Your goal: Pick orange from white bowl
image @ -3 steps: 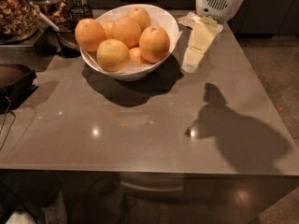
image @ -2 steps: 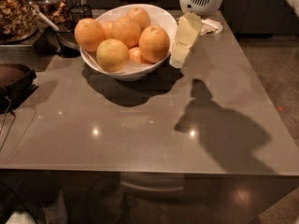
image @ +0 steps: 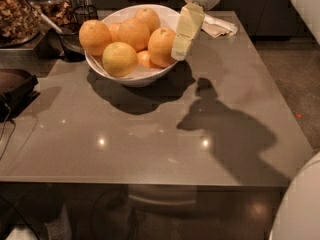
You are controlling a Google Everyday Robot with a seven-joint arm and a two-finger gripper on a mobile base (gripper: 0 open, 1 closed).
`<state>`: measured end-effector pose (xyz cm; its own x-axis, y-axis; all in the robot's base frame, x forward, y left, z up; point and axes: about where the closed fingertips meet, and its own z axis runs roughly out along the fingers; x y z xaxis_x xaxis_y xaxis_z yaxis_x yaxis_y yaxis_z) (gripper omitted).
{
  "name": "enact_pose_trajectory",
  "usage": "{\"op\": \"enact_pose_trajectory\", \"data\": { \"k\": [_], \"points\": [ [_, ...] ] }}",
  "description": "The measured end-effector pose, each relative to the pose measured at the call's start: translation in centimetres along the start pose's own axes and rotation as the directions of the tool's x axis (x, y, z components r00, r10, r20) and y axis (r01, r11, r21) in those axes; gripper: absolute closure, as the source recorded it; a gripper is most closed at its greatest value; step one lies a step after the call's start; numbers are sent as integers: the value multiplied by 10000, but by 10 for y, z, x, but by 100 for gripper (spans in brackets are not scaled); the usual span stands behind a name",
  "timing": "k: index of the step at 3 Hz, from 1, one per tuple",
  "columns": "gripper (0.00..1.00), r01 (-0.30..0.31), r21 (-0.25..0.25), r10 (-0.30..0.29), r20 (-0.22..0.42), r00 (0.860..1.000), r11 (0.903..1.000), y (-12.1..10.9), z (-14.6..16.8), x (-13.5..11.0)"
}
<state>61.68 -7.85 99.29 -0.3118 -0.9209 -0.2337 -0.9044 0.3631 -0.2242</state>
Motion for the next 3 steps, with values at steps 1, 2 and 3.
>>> {"op": "enact_pose_trajectory", "data": {
  "k": [1,2,3],
  "points": [
    [0,129,-28,-128,402,9991,9999,-2,2,-11],
    [0,477,-180,-467,565,9973,9987,0,9,-25],
    [4,679,-291,-663,535,9964,9973,0,15,-33]
  ]
}}
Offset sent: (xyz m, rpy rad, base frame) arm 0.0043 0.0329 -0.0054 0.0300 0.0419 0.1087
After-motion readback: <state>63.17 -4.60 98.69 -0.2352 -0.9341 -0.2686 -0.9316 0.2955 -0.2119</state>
